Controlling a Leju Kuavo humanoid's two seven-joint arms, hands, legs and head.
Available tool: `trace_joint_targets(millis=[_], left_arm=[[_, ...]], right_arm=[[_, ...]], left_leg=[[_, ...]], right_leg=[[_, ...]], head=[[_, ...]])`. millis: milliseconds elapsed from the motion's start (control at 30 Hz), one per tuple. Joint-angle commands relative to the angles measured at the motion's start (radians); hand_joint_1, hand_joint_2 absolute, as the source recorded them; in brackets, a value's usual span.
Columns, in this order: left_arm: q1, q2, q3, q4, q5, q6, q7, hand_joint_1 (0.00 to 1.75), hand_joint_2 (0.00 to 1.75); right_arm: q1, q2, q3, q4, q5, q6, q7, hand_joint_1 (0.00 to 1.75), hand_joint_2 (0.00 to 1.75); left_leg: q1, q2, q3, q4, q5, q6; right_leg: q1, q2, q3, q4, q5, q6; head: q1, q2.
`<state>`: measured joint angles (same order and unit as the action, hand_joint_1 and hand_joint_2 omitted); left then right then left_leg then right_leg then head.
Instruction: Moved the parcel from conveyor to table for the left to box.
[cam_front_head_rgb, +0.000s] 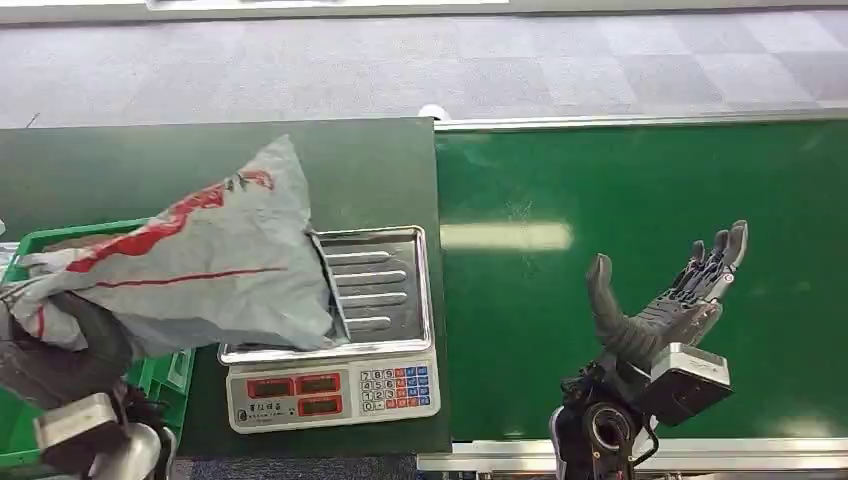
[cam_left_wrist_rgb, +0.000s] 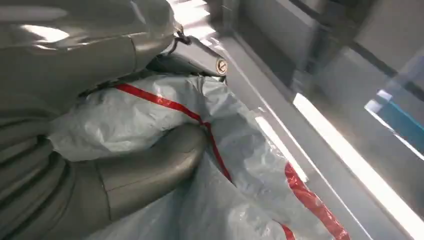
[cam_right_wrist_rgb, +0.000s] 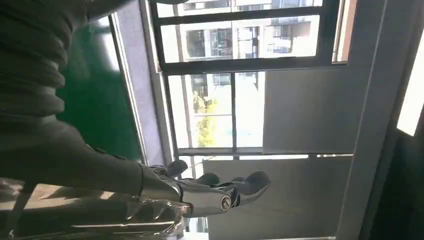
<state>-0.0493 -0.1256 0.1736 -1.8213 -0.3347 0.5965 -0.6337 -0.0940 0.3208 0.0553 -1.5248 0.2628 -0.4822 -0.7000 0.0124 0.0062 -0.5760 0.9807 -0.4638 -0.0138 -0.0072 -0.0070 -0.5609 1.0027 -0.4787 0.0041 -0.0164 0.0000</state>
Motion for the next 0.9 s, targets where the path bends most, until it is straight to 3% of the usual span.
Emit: trace_joint_targets(millis=[33,100,133,233,367,400,500,900], left_arm=[[-0.167,0.055,0.360,0.290,0.067,-0.175,0.023,1.69,1.75],[-0.173,0.045,0.369,0.311,0.063,-0.184,0.021,1.71,1.75],[-0.252,0.024,0.368,0.386,0.009,-0.223,0.026,1.71,1.75],[-0.295,0.025,0.343,0.434,-0.015,-0.197,0.027,1.71,1.75],[-0.303,0.034,0.354,0.448,-0.015,-0.204,0.063,1.71,1.75],[-0.318,0.040,0.360,0.466,-0.015,-0.206,0.064,1.54,1.75],[-0.368,0.067,0.363,0.570,-0.039,-0.235,0.104,1.40,1.75],[-0.404,0.068,0.398,0.675,-0.043,-0.238,0.128,1.38,1.75]], right_arm=[[0.019,0.011,-0.089,0.025,0.004,0.011,0.002,0.00,1.75],[0.021,0.012,-0.096,0.027,0.008,0.013,0.002,0.00,1.75],[0.059,0.011,-0.120,-0.019,0.010,-0.005,0.002,0.00,1.75],[0.084,0.010,-0.137,-0.051,0.007,0.020,0.002,0.00,1.75],[0.081,0.016,-0.140,-0.050,0.010,0.019,0.002,0.00,1.75],[0.084,0.015,-0.141,-0.053,0.008,0.020,0.002,0.00,1.75],[0.087,0.017,-0.150,-0.042,0.004,0.027,0.002,0.00,1.75],[0.079,0.026,-0.169,-0.017,0.017,0.033,0.002,0.00,1.75]], left_leg=[[0.000,-0.001,0.004,-0.004,0.001,0.000],[0.000,0.000,0.002,-0.002,0.001,0.001],[0.000,0.000,0.003,-0.002,0.001,0.001],[0.000,-0.010,0.001,-0.001,0.002,0.001],[-0.001,-0.003,-0.001,0.000,0.000,0.001],[-0.001,-0.001,0.000,-0.001,0.000,0.001],[-0.001,-0.004,0.000,-0.001,0.001,0.000],[0.000,-0.001,0.000,-0.001,0.000,0.001]], right_leg=[[0.000,0.000,0.003,-0.003,0.001,-0.001],[0.000,0.000,0.002,-0.001,0.000,0.000],[0.000,0.000,0.003,-0.002,0.001,0.000],[0.000,-0.009,0.003,-0.003,-0.001,0.000],[-0.001,-0.003,0.001,-0.001,0.000,0.000],[-0.001,-0.002,0.002,-0.002,0.001,0.000],[-0.001,-0.003,0.002,-0.002,0.000,0.000],[0.000,-0.001,0.001,-0.002,0.001,0.000]], head=[[0.000,0.000],[0.000,0.000],[0.000,0.000],[0.000,0.000],[0.000,0.000],[0.000,0.000],[0.000,0.000],[0.000,0.000]])
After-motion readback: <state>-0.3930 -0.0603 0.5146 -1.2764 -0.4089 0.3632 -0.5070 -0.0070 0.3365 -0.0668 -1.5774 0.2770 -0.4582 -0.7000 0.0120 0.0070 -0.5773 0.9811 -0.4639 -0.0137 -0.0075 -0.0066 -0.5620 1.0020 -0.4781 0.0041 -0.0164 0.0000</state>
